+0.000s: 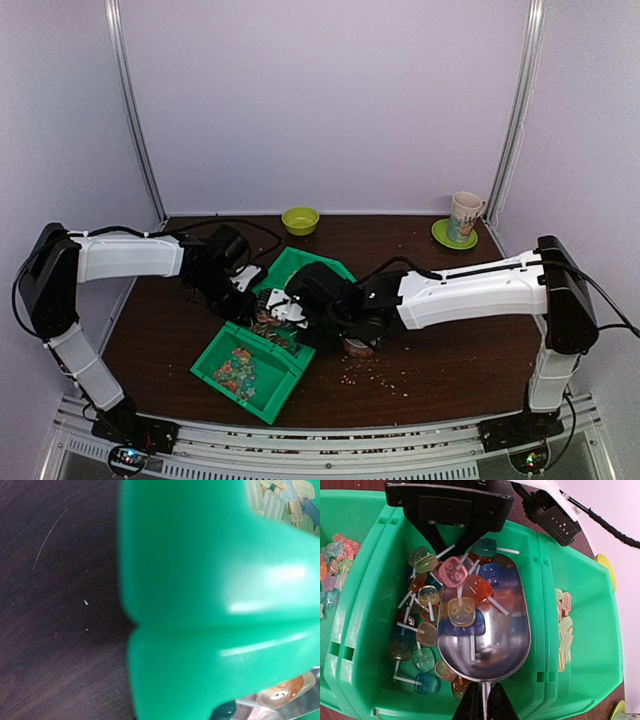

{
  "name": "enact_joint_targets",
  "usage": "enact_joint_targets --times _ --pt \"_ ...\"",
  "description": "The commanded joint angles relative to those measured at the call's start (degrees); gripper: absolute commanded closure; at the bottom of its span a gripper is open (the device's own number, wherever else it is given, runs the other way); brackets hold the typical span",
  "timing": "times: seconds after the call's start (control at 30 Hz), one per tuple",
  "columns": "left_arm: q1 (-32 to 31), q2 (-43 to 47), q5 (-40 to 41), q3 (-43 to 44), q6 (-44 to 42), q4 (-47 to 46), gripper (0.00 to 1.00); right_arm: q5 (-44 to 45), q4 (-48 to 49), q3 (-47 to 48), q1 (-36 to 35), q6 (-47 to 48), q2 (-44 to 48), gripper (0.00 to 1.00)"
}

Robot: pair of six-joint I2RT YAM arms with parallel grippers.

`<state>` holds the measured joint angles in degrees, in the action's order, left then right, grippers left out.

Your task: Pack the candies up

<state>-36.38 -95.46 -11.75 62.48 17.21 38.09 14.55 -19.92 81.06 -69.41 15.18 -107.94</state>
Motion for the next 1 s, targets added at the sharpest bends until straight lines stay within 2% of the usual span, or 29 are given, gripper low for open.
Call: enact_joint_targets --times 0.0,0.2,0.67,0.97 --pt "-0.22 2.95 -4.15 3.53 -0.78 -2.91 1.00 -1.00 3.49 -3.11 0.28 -1.00 3.35 1.00" --pt "0.38 3.60 -4.71 3.69 -0.48 -2.64 1.00 -2.94 4.20 -9.35 -0.34 -7.02 9.20 1.00" --pt "0.43 2.92 -3.38 3.86 0.03 -0.93 1.00 3.32 6.79 -16.71 -1.26 -11.70 14.97 1.00" --pt "0.40 2.75 -2.71 3.96 -0.15 -0.52 1.00 1.96 15.45 -25.10 -0.39 -12.98 21.88 1.00"
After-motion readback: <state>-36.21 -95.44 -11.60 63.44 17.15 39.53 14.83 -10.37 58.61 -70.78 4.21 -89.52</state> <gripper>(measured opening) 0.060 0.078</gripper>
